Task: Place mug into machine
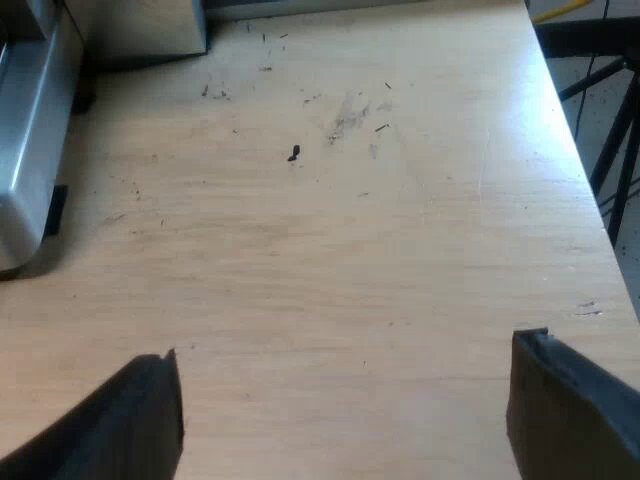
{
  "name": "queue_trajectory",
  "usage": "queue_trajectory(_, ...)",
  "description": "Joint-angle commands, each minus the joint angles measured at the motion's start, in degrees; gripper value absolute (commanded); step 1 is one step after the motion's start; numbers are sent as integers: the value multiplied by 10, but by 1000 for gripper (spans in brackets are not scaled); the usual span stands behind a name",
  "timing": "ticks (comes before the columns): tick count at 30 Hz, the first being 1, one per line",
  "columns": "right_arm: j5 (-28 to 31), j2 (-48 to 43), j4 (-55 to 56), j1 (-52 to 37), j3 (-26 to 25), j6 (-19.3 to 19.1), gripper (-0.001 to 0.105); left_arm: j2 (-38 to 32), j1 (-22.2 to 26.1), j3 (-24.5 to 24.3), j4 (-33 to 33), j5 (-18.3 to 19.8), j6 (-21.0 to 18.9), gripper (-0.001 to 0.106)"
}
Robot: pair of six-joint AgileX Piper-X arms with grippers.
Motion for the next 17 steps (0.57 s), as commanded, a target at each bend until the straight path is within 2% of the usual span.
queue_trajectory(1,-4,-25,-6,0,-4,-7,69,-80,0,0,-11,4,0,81)
queue_trajectory(7,-4,-25,-6,0,-4,-7,69,-80,1,0,-10,4,0,81)
queue_trajectory(14,-4,-25,-6,0,-4,-7,69,-80,50,0,-10,4,0,81)
queue_trajectory(17,-4,-25,-6,0,-4,-7,69,-80,51,0,-10,4,0,81)
